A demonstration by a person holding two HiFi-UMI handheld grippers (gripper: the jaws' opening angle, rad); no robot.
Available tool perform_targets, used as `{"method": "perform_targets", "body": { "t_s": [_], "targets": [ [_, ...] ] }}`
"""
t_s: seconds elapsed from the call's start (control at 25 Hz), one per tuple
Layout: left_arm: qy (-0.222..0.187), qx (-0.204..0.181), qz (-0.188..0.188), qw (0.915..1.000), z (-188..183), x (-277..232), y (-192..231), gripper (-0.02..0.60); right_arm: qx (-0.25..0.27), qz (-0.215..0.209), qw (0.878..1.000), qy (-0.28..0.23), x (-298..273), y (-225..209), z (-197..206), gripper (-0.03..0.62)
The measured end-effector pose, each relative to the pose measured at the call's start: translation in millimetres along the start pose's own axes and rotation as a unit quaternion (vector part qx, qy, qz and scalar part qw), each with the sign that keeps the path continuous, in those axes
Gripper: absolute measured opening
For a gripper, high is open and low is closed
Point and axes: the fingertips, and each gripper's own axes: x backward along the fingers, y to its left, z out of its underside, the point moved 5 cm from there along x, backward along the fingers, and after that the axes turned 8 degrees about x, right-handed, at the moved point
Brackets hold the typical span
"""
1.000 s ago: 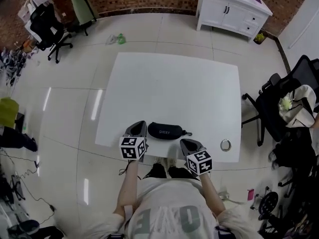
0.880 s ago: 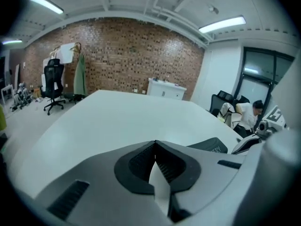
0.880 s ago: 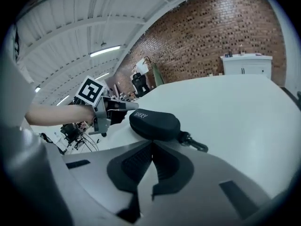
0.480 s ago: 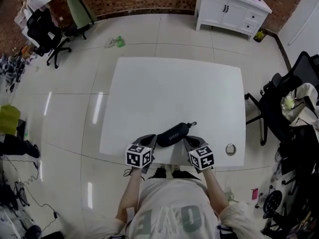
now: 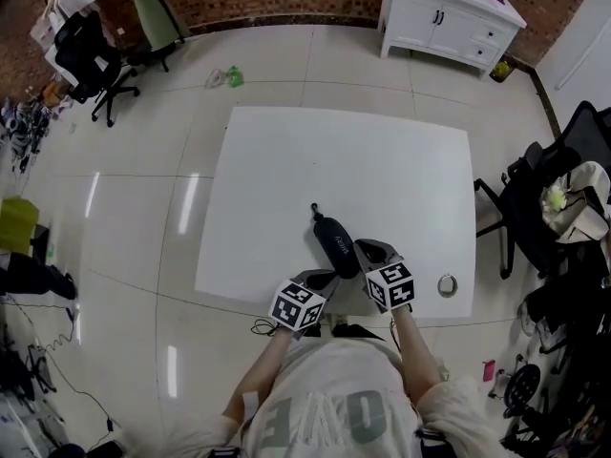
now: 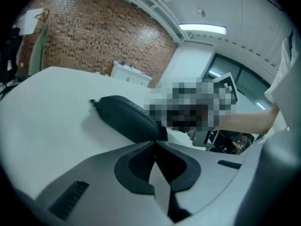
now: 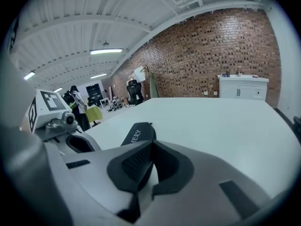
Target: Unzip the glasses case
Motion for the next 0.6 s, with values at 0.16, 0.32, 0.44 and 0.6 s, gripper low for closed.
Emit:
{"method": "perform_targets", "body": {
  "t_s": [0.16, 0.32, 0.44, 0.6],
  "targets": [
    [-0.032, -0.028, 0.002, 0.9991, -17.3, 10.2, -2.3, 0.002, -0.010, 0.053, 0.998, -0.014, 16.7, -2.3, -1.0, 0.000],
    [-0.092, -0.063, -0.070, 0.9913, -71.4, 23.3, 30.8, 0.002, -0.041, 0.055, 0.997, 0.039, 38.2, 16.0, 22.9, 0.000],
    [-0.084, -0.112, -0.087, 0.9863, -108.3, 12.2, 48.0, 0.002, -0.062, -0.002, 0.993, 0.096, 42.8, 48.0, 49.0, 0.000],
    [-0.021, -0.137, -0.084, 0.9868, -113.0, -10.2, 57.2, 0.002, -0.054, -0.037, 0.991, 0.120, 36.1, 65.8, 62.9, 0.000]
  ]
}}
